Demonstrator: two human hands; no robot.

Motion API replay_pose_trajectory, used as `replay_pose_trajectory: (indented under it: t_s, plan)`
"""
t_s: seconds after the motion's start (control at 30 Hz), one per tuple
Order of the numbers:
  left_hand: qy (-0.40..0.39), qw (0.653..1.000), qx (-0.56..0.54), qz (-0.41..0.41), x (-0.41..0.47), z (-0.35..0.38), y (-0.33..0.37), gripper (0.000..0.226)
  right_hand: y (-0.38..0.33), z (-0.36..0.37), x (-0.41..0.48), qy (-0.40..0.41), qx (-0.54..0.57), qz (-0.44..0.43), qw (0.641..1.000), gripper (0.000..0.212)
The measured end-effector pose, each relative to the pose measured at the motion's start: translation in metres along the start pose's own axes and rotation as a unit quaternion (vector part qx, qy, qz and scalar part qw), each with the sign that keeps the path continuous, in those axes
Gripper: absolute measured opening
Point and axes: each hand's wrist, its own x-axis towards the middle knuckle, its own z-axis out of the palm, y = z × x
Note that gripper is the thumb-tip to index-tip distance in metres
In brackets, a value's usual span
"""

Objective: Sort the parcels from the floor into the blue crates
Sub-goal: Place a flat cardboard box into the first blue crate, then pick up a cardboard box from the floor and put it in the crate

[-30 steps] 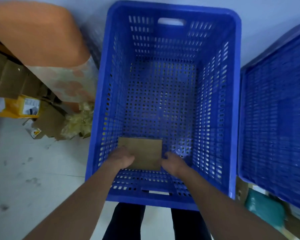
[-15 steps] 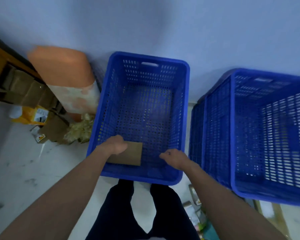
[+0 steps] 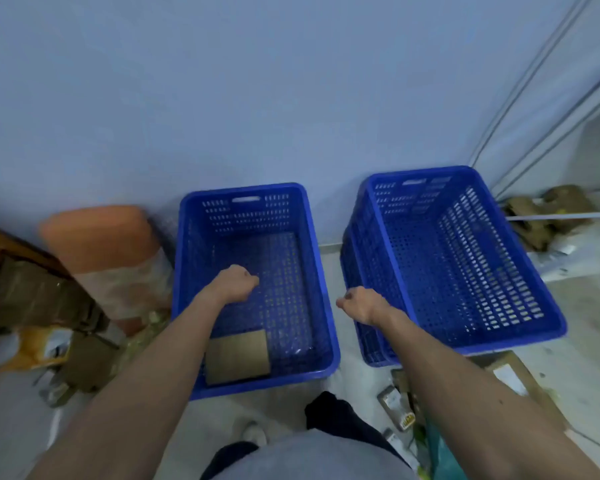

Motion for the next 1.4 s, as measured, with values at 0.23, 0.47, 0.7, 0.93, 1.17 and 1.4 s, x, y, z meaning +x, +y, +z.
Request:
replay_pose_trajectory:
  t_s: [0.23,0.47,0.7,0.93,1.17,1.4]
  plan:
    - [-0.021,0.994,0.012,0.102,-0.02,0.03,0.028,0.022,0.032,0.028,-0.084,0.125,0.079,0.085,0.985,0.03]
    - [-0.104,0.981,0.056,0.151,-0.057,0.114,0.051,0.021,0.1,0.103,-0.182,0.137,0.165,0.202,0.956,0.038]
    - [-0.162,0.958,0.121,0.206,-0.096,0.195,0.089,0.016,0.182,0.174,-0.263,0.145,0.253,0.322,0.901,0.046]
    - [-0.228,0.942,0.196,0.151,-0.137,0.31,0.118,0.025,0.269,0.252,-0.323,0.136,0.315,0.318,0.884,0.038]
    - [-0.199,0.915,0.313,0.16,-0.186,0.445,0.149,0.041,0.378,0.313,-0.357,0.11,0.404,0.326,0.848,0.031]
    - [-0.2,0.89,0.368,0.182,-0.216,0.534,0.164,0.04,0.456,0.326,-0.371,0.108,0.428,0.323,0.837,0.04]
